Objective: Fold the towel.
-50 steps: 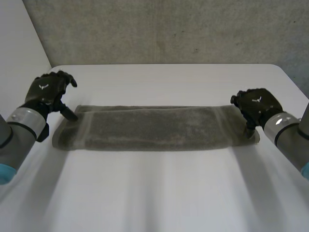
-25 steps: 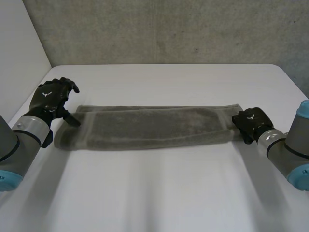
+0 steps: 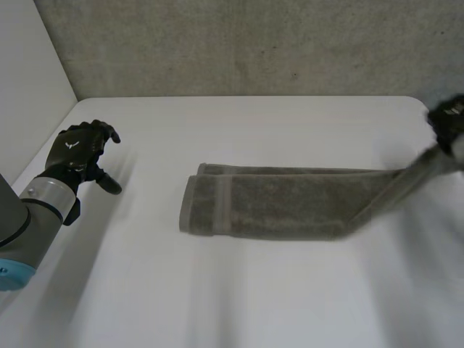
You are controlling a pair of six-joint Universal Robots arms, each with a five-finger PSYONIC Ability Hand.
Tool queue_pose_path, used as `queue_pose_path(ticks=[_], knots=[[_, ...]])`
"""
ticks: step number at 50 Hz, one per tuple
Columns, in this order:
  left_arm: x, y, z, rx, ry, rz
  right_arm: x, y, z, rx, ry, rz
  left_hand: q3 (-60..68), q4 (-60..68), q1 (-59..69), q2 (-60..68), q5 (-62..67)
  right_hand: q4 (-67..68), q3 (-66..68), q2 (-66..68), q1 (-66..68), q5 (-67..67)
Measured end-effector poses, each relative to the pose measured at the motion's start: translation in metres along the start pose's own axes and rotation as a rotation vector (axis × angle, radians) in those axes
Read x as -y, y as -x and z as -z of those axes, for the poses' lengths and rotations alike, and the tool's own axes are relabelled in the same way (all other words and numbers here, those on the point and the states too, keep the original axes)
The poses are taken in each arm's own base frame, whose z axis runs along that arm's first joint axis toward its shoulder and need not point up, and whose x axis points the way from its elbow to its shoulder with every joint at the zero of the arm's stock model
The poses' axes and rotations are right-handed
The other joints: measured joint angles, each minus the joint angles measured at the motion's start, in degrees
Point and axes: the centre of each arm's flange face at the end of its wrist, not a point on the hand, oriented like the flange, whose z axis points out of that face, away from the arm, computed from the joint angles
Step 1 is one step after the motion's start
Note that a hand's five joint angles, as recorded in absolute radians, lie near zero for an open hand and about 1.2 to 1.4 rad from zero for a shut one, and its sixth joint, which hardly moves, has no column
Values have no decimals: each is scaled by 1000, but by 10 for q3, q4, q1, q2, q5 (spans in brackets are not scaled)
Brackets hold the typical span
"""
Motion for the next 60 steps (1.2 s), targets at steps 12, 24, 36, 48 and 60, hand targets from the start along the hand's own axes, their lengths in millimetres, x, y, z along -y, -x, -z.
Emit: queue_pose_path(ticks=[12,24,36,48,60], knots=[[-2,-1,1,-4,7,-4,179,183,125,315,-502,33,0,0,0,0,0,0,6,2,0,0],[-4,-3,3,-9,14,-6,170,294,179,493,-576,193,0,0,0,0,0,-559,-558,-550,-543,-572],[-4,-13,5,-37,16,-8,175,171,140,369,-449,-180,0,0,0,0,0,-572,-563,-551,-546,-583],[-7,-31,11,-85,23,-11,70,146,117,496,-186,-371,0,0,0,0,0,-534,-540,-538,-529,-520],[-9,-35,13,-96,30,-12,12,173,103,538,-60,-444,0,0,0,0,0,-75,-90,-63,-60,-68]])
